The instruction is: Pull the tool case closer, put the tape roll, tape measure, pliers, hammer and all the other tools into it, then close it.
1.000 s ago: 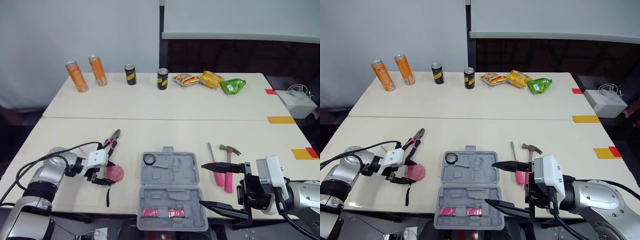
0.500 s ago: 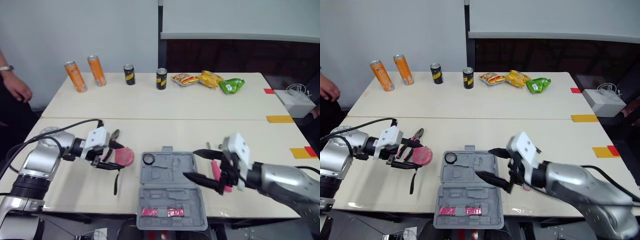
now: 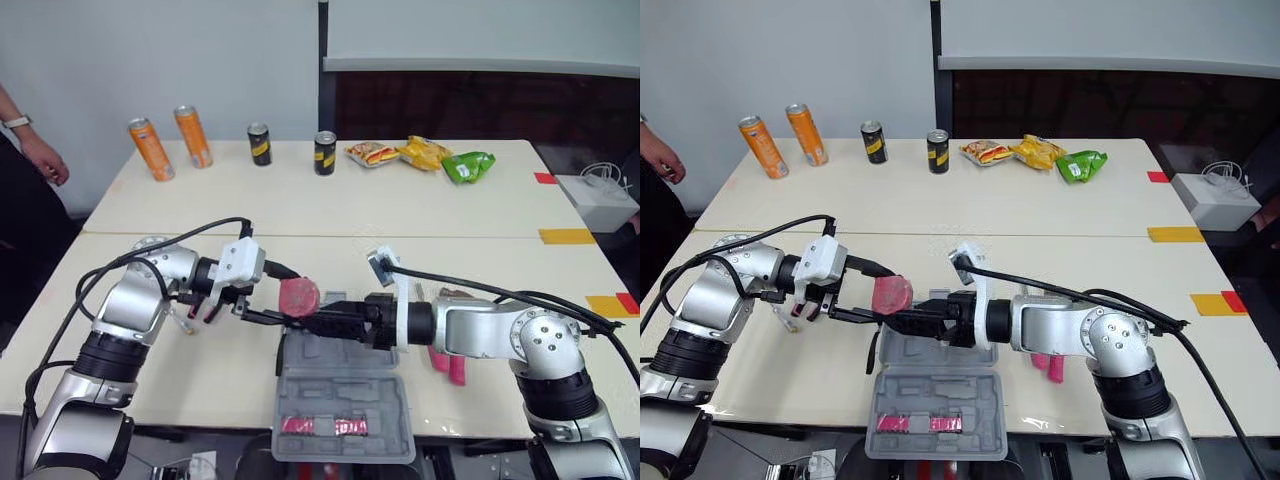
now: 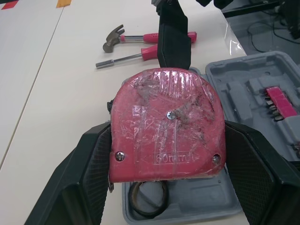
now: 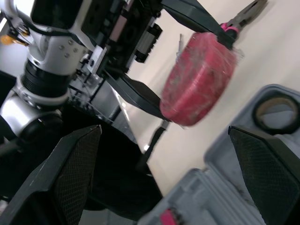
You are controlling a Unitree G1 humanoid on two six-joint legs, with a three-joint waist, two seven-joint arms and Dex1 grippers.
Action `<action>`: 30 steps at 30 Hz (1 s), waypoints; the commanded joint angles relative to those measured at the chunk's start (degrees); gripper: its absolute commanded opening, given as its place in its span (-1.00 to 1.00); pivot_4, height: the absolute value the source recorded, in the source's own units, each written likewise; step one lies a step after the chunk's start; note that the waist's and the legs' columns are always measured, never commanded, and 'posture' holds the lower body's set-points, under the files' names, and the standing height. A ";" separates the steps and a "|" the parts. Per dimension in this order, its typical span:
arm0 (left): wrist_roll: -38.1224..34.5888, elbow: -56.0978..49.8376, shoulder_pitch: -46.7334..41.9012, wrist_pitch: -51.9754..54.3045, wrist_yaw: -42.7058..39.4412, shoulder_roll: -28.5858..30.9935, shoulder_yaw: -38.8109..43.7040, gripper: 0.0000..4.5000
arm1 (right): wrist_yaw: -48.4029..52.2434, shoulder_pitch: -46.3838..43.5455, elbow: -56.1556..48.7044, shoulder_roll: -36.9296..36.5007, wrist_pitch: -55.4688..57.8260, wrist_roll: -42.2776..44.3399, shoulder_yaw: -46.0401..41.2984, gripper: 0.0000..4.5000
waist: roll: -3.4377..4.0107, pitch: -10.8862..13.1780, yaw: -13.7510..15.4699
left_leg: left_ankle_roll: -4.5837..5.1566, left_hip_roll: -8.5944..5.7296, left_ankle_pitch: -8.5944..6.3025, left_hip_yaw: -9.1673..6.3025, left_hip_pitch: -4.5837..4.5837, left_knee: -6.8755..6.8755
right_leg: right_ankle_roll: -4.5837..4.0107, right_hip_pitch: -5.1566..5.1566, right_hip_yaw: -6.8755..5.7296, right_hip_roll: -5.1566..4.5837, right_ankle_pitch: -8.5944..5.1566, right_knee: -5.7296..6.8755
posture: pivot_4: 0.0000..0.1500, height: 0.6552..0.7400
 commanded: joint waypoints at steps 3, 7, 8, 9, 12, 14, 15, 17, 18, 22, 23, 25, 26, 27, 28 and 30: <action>-0.89 -5.04 0.41 -0.73 1.28 -0.43 0.05 0.32 | -5.86 -1.77 1.26 0.66 -3.73 6.51 1.52 1.00 | 0.00 0.00 -0.01 | -0.04 -0.01 0.04 -0.01 -0.03 0.04 | 0.00 0.00 0.00 0.00 0.00 0.00 | 1.00 1.00; -1.24 -6.87 -1.02 1.12 2.32 -1.43 -0.48 0.32 | -8.97 -2.31 2.77 1.09 -5.69 8.95 2.38 0.76 | 0.00 0.00 -0.01 | -0.15 -0.01 0.12 -0.07 -0.04 0.04 | 0.01 0.00 -0.02 0.00 0.01 0.05 | 1.00 1.00; -1.30 -6.95 -1.31 1.26 2.44 -1.58 -0.56 0.32 | -9.35 -2.35 2.92 0.96 -5.83 9.24 2.51 0.62 | 0.00 0.00 -0.01 | -0.16 -0.01 0.13 -0.08 -0.05 0.04 | 0.01 0.00 -0.02 0.00 0.01 0.06 | 1.00 1.00; -1.38 -7.07 -1.58 1.43 2.59 -1.75 -0.64 0.32 | -9.77 -2.32 3.00 0.86 -6.05 9.62 2.60 0.50 | 0.00 0.00 -0.01 | -0.17 -0.02 0.14 -0.09 -0.06 0.04 | 0.02 0.00 -0.03 0.00 0.01 0.06 | 1.00 1.00; -1.45 -7.36 -1.86 1.84 2.73 -2.00 -0.77 0.32 | -10.60 -2.00 2.88 0.30 -6.55 10.63 2.87 0.04 | 0.00 0.00 -0.15 | -0.18 -0.02 0.14 -0.10 -0.10 0.04 | 0.03 0.00 -0.03 0.01 0.01 0.06 | 1.00 1.00; -1.45 -7.60 -1.78 2.09 2.89 -2.07 -0.79 0.32 | -10.95 -1.72 2.67 -0.26 -6.72 11.25 3.01 -0.25 | -0.01 0.00 -0.19 | -0.18 -0.02 0.14 -0.11 -0.14 0.03 | 0.04 0.00 -0.03 0.02 0.01 0.06 | 1.00 1.00; -1.43 -7.74 -1.67 2.05 2.95 -2.09 -0.80 0.32 | -11.03 -1.64 2.57 -0.56 -6.75 11.56 3.10 -0.40 | -0.01 0.00 -0.19 | -0.18 -0.02 0.14 -0.12 -0.16 0.03 | 0.04 0.00 -0.04 0.02 0.01 0.06 | 1.00 1.00; -2.25 -8.73 -1.10 3.23 2.99 -2.12 -0.77 0.32 | -10.97 -1.36 2.26 -1.19 -6.78 12.06 3.18 -0.68 | -0.02 0.01 -0.18 | -0.18 -0.01 0.14 -0.16 -0.16 0.03 | 0.05 0.00 -0.07 0.03 0.01 0.05 | 1.00 1.00; -3.41 -9.64 -0.63 4.73 3.11 -2.19 -0.55 0.32 | -10.85 -1.18 2.10 -1.52 -6.73 12.16 3.18 -0.72 | -0.02 0.01 -0.18 | -0.18 -0.02 0.14 -0.16 -0.15 0.04 | 0.05 0.00 -0.08 0.02 0.01 0.04 | 1.00 1.00; -11.59 -14.83 2.02 15.56 4.53 -1.89 2.06 1.00 | -9.33 0.44 0.97 -4.05 -5.68 12.20 2.19 -0.77 | -0.02 0.01 -0.12 | -0.18 -0.04 0.13 -0.16 -0.16 0.04 | 0.06 0.00 -0.07 0.02 0.01 0.04 | 1.00 1.00; -13.26 -15.90 2.51 17.56 4.95 -1.71 2.60 1.00 | -8.81 0.89 0.67 -4.79 -5.46 12.20 1.93 -0.77 | -0.03 0.01 -0.11 | -0.19 -0.04 0.13 -0.16 -0.17 0.04 | 0.06 -0.01 -0.08 0.02 0.01 0.04 | 1.00 1.00; -18.15 -19.01 5.06 22.73 5.16 -0.15 4.69 1.00 | -6.40 3.69 -0.71 -8.52 -4.20 12.20 0.18 -0.77 | -0.03 0.02 -0.03 | -0.19 -0.03 0.13 -0.18 -0.20 0.03 | 0.06 -0.02 -0.09 0.03 0.00 0.04 | 1.00 1.00; -20.23 -20.65 6.63 25.08 5.46 0.75 5.73 1.00 | -4.82 5.62 -1.50 -10.81 -3.56 12.20 -1.05 -0.77 | -0.03 0.02 0.06 | -0.19 -0.02 0.13 -0.19 -0.20 0.04 | 0.06 -0.02 -0.09 0.03 0.00 0.04 | 1.00 1.00; -22.94 -22.42 8.40 28.17 6.43 1.62 7.15 1.00 | -3.20 7.83 -2.48 -13.49 -2.99 12.20 -2.38 -0.77 | -0.03 0.02 0.11 | -0.19 -0.03 0.13 -0.21 -0.19 0.03 | 0.08 -0.02 -0.10 0.03 -0.01 0.02 | 1.00 1.00; -25.30 -23.95 9.82 30.89 7.68 2.25 8.32 1.00 | -1.85 9.69 -3.28 -15.76 -2.65 12.20 -3.43 -0.77 | -0.02 0.02 0.13 | -0.19 -0.03 0.12 -0.20 -0.19 0.03 | 0.08 -0.02 -0.10 0.02 -0.01 0.00 | 1.00 1.00; -28.42 -26.87 13.87 33.61 10.84 2.88 11.33 1.00 | 1.00 14.18 -4.57 -21.10 -1.86 12.20 -6.21 -0.77 | -0.01 0.02 0.22 | -0.18 -0.06 0.11 -0.20 -0.20 0.03 | 0.10 -0.02 -0.09 0.00 -0.03 -0.05 | 1.00 1.00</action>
